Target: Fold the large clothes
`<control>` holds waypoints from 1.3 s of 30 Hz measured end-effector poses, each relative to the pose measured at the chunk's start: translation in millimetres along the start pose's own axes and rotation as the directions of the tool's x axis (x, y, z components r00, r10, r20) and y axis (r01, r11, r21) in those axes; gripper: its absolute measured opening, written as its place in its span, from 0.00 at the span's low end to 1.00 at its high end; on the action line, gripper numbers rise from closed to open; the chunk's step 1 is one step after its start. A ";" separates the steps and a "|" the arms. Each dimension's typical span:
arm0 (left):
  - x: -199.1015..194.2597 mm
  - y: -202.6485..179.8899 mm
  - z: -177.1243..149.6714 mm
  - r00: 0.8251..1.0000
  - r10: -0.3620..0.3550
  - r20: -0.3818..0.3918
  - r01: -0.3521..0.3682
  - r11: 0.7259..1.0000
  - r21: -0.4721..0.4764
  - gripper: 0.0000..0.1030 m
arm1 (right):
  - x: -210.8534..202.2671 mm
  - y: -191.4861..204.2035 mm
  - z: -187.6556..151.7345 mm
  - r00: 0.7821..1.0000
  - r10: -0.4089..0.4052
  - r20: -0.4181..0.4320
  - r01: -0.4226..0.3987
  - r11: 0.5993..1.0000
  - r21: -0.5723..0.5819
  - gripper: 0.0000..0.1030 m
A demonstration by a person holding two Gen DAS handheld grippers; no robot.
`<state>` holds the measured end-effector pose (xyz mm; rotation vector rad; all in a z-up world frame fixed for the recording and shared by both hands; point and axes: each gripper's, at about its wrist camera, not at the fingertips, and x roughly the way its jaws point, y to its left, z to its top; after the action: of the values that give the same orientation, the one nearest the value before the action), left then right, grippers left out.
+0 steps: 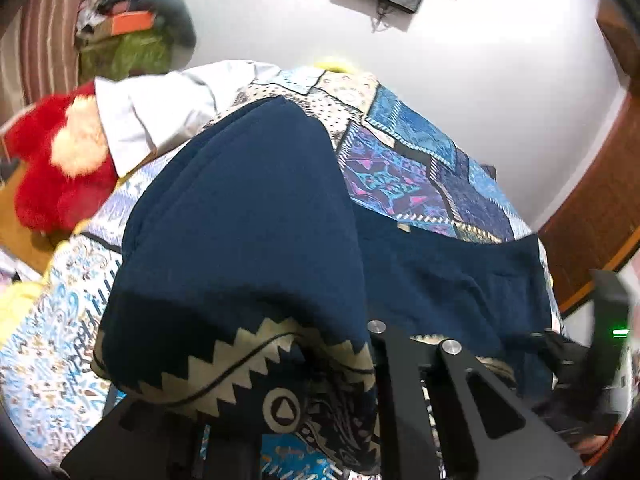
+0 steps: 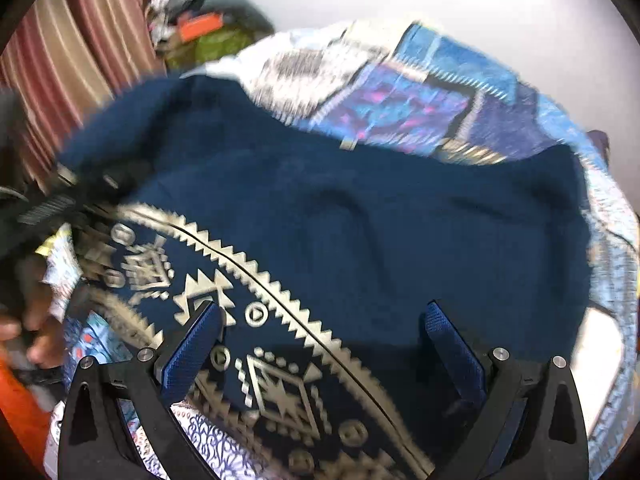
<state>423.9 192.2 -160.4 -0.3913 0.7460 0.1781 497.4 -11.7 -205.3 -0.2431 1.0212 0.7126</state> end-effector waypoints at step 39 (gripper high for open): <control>-53.6 -213.4 -154.6 0.943 -0.064 -0.327 0.271 0.717 0.642 0.94 | -235.1 -131.9 -157.1 0.973 -0.162 0.164 0.096 0.931 0.353 0.99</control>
<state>351.4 -66.6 -166.3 0.2358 0.9967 -0.3422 397.7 -290.2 -106.2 0.0613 0.9186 0.4180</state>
